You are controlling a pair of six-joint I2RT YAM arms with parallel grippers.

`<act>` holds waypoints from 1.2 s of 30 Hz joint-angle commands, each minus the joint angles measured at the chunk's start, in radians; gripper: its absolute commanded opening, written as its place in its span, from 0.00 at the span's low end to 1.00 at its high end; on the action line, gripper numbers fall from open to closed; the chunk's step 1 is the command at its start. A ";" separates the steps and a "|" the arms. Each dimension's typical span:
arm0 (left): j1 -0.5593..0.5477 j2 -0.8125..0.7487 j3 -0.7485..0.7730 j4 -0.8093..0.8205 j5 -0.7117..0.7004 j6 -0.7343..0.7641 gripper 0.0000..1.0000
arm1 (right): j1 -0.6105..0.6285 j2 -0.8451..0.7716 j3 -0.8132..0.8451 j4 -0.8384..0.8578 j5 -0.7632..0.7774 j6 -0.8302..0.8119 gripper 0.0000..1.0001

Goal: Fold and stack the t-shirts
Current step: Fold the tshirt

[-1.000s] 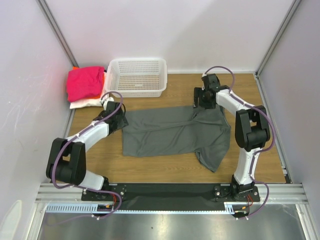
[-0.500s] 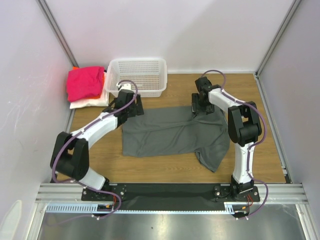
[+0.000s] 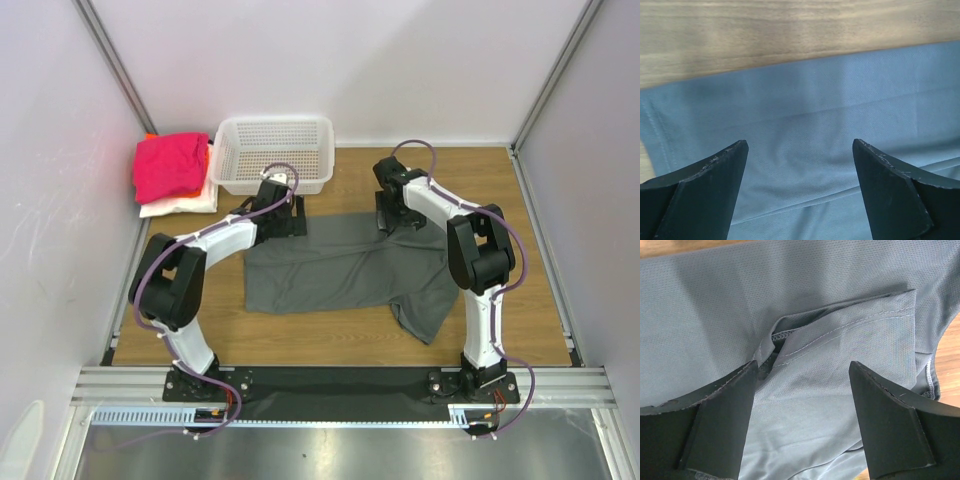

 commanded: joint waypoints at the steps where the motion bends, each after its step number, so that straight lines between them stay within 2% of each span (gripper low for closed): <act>1: -0.003 0.008 0.032 0.039 0.035 -0.044 0.92 | -0.004 0.004 0.009 -0.005 0.030 0.028 0.79; 13: 0.069 0.077 -0.017 0.106 0.100 -0.196 0.92 | -0.009 -0.001 -0.028 -0.010 0.050 0.041 0.79; 27: 0.100 0.120 -0.027 0.096 0.090 -0.251 0.91 | -0.017 -0.042 -0.085 -0.059 0.093 0.066 0.78; 36: 0.105 0.118 -0.033 0.091 0.083 -0.265 0.91 | -0.023 -0.225 -0.235 -0.169 0.125 0.184 0.79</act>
